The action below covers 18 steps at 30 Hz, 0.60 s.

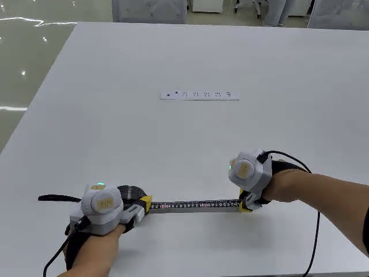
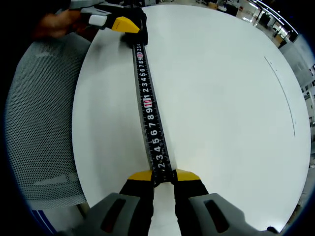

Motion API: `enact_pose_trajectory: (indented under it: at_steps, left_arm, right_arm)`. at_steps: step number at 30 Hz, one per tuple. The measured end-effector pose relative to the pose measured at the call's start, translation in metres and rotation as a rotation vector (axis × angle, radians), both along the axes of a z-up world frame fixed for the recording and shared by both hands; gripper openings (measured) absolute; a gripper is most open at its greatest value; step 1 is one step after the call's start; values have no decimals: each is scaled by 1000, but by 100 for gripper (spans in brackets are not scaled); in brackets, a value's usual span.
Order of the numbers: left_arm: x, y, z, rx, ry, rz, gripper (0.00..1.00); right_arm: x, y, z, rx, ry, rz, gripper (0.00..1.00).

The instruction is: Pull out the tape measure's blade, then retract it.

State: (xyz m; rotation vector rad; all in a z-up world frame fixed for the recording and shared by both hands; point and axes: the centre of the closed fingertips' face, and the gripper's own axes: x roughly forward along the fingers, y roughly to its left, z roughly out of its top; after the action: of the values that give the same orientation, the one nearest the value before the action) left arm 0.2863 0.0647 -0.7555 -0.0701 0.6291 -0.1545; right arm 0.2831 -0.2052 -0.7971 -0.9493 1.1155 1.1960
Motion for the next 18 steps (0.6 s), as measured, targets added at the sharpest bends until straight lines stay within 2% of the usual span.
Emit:
enact_pose_trajectory:
  at_steps: [7,18]
  left_arm:
    - [0,0,0,-1,12,0,58]
    - [0,0,0,-1,10,3,58]
  right_arm:
    - [1,3,0,-5,5,0,11]
    - [1,7,0,4,4,-4,11]
